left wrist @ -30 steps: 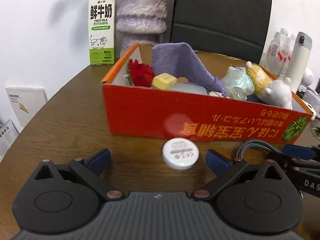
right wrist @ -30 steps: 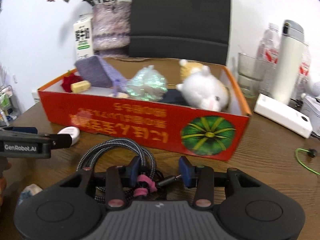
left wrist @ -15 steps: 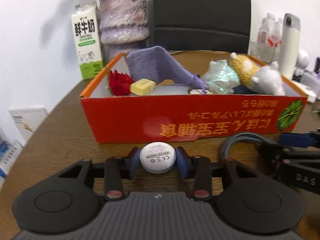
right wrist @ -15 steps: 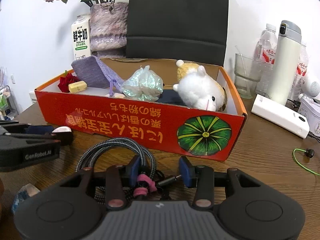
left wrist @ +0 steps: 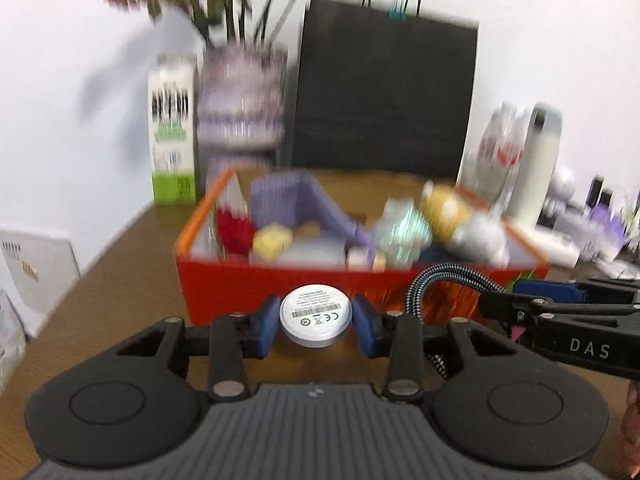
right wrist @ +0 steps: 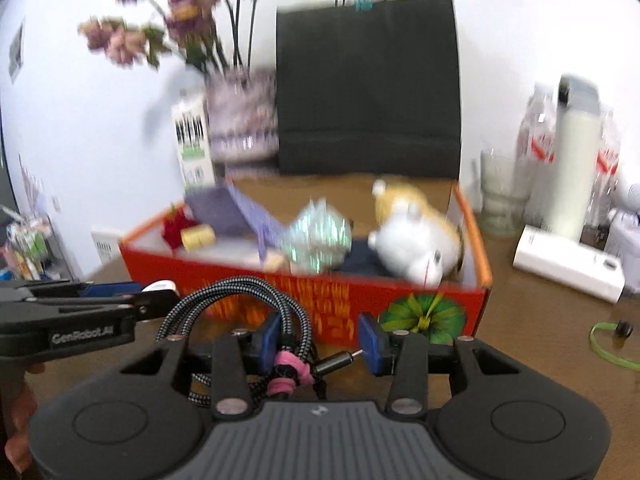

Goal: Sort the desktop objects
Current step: 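Place the white tin and black cable into the red box, release both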

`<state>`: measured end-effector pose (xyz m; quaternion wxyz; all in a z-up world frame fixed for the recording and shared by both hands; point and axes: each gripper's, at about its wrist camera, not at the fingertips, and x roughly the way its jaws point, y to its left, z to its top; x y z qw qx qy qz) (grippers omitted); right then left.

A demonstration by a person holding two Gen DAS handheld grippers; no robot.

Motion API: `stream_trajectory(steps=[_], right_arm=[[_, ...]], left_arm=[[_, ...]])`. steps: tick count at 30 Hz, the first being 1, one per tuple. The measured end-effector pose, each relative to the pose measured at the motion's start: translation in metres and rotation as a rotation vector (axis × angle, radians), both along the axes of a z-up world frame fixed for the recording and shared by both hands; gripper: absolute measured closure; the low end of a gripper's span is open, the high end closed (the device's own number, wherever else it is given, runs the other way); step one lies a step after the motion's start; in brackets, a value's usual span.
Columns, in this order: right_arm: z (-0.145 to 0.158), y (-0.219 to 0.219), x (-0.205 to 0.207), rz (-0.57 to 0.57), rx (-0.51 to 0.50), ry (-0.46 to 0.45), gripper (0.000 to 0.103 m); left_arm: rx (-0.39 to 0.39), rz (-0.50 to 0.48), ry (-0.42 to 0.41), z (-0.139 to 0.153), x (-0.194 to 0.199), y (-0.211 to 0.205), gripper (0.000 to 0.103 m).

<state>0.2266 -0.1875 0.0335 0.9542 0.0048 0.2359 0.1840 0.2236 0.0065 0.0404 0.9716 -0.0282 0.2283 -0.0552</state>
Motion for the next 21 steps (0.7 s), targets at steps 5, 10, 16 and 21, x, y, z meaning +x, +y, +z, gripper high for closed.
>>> stream_trajectory(steps=[5,10,16,21], right_arm=[[0.025,-0.006,0.002,-0.043,0.027,-0.080,0.062],[0.038,-0.001,0.025,-0.091,0.070,-0.112,0.062],[0.037,0.016,0.064,-0.109,0.056,-0.124,0.062],[0.025,0.033,0.098,-0.106,0.014,-0.090,0.062]], left_arm=[[-0.009,0.007,-0.143,0.037,-0.007,-0.005,0.063],[-0.087,0.038,-0.188,0.053,0.027,-0.012,0.063],[-0.124,0.083,-0.133,0.045,0.079,0.000,0.063],[-0.102,0.092,-0.080,0.029,0.109,0.005,0.063]])
